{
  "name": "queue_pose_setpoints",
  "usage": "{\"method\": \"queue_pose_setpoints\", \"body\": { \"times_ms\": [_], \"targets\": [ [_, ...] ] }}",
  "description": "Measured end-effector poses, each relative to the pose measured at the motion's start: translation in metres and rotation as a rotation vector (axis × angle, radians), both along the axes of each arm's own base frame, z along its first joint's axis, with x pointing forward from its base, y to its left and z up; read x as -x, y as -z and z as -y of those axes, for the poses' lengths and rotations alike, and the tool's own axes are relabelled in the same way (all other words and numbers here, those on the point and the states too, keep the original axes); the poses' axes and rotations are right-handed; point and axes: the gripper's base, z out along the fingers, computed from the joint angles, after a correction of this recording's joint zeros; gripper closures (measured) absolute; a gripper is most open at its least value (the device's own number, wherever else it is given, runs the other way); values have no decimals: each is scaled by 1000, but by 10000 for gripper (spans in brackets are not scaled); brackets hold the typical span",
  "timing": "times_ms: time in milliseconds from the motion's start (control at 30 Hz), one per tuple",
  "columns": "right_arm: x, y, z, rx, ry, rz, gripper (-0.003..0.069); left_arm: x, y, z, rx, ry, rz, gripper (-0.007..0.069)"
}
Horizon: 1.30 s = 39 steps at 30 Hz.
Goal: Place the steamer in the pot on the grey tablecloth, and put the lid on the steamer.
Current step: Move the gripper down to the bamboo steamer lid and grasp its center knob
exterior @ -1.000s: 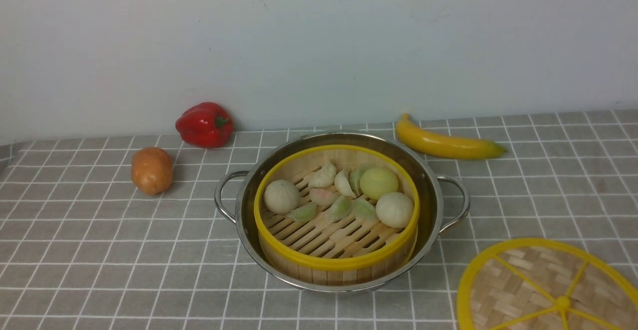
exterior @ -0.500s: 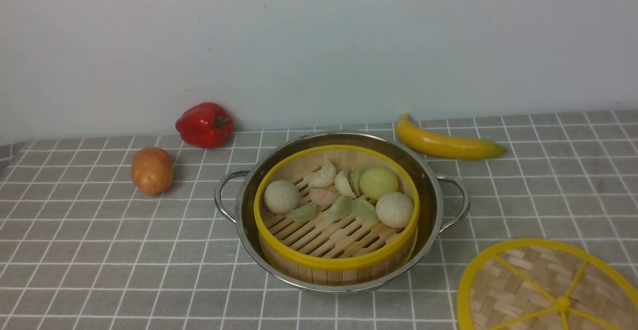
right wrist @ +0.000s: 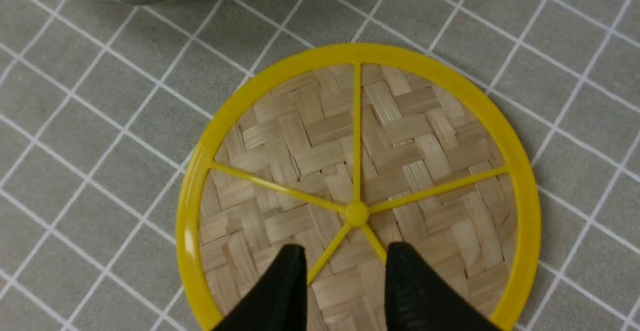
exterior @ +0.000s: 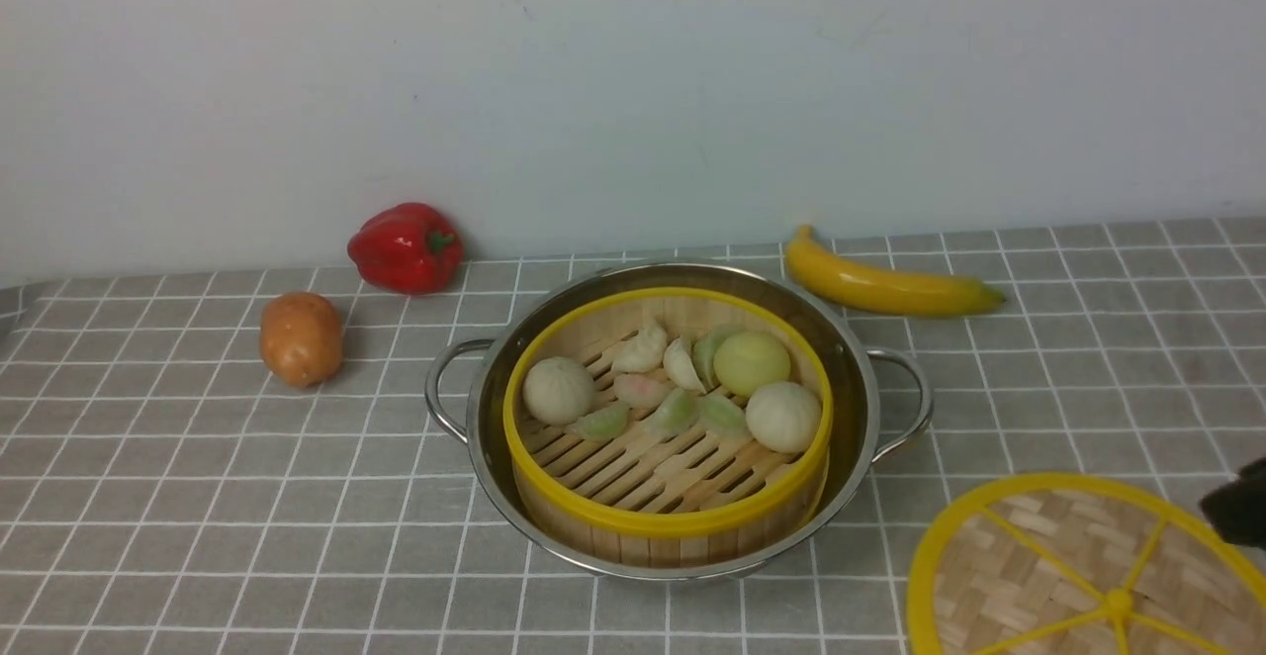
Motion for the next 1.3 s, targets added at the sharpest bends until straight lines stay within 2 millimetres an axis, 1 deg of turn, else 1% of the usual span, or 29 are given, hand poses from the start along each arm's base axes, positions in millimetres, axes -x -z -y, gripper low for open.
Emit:
{"method": "queue_pose_setpoints", "body": {
  "times_ms": [33, 67, 100, 133, 233, 300, 333, 433, 467, 500, 700, 933, 1300],
  "targets": [
    [-2, 1, -1, 3, -2, -3, 417, 0, 0, 0, 0, 0, 0, 382],
    [-8, 7, -3, 13, -13, -15, 417, 0, 0, 0, 0, 0, 0, 382],
    [-20, 21, -9, 42, -43, -52, 417, 0, 0, 0, -1, 0, 0, 382],
    [-23, 26, -12, 57, -58, -67, 417, 0, 0, 0, -1, 1, 0, 382],
    [-38, 48, -22, 111, -76, -156, 417, 0, 0, 0, -2, 2, 0, 382],
    [-43, 54, -25, 127, -65, -181, 417, 0, 0, 0, -2, 6, 0, 382],
    [-49, 60, -27, 148, -53, -203, 417, 0, 0, 0, -2, 9, 0, 382],
    [-61, 71, -26, 181, -11, -241, 417, 0, 0, 0, -2, 9, 0, 382],
    [-62, 72, -26, 186, -10, -242, 417, 0, 0, 0, -2, 9, 0, 382],
    [-65, 78, -26, 197, 2, -266, 417, 0, 0, 0, -2, 9, 0, 382],
    [-65, 88, -28, 211, 5, -334, 417, 0, 0, 0, -2, 9, 0, 382],
    [-63, 88, -36, 215, -24, -342, 417, 0, 0, 0, -2, 9, 0, 382],
    [-63, 88, -36, 240, -36, -339, 417, 0, 0, 0, -2, 9, 0, 382]
  ]
}}
